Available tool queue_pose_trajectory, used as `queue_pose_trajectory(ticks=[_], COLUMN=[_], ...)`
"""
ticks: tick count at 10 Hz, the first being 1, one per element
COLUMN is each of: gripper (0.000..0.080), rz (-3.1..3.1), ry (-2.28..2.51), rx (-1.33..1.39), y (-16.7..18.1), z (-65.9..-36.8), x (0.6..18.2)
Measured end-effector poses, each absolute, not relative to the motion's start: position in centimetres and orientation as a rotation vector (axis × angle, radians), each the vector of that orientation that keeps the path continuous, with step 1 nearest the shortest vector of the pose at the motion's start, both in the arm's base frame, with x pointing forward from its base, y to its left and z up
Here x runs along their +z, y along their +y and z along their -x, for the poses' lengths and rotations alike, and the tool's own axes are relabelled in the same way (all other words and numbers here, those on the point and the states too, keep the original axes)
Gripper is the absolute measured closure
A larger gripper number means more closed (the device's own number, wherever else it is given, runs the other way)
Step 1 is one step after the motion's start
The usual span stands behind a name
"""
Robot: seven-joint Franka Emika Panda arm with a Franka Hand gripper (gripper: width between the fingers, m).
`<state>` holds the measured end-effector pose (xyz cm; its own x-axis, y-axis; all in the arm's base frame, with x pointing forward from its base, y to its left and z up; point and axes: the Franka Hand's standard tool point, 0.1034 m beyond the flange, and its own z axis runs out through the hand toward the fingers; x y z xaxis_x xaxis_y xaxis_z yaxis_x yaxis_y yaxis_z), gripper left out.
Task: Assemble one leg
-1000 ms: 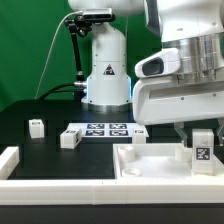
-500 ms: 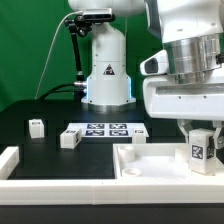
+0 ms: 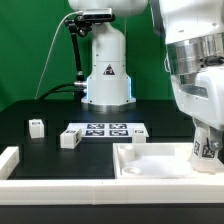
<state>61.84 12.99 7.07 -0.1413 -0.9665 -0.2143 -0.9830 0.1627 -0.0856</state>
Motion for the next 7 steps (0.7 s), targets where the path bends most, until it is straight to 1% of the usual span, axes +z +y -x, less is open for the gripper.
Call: queue_pose_trajectory(ticks=[1, 2, 4, 5, 6, 7], gripper=[0.0506, 0.0506, 0.0506, 0.0458, 0.027, 0.0188], rz=[1.795, 1.438, 1.406, 1.437, 1.515, 1.626], ry=[2.298, 2.52, 2.53, 2.51, 2.459, 2.38], rx=[0.128, 0.193, 0.195, 0.193, 0.18, 0.159], y=[12.89, 12.85, 12.86, 12.95, 12.88, 12.38], z=[-61.93, -62.05, -62.11, -62.08, -62.1, -62.19], x=[7.13, 6.81, 6.81, 6.8, 6.8, 6.89])
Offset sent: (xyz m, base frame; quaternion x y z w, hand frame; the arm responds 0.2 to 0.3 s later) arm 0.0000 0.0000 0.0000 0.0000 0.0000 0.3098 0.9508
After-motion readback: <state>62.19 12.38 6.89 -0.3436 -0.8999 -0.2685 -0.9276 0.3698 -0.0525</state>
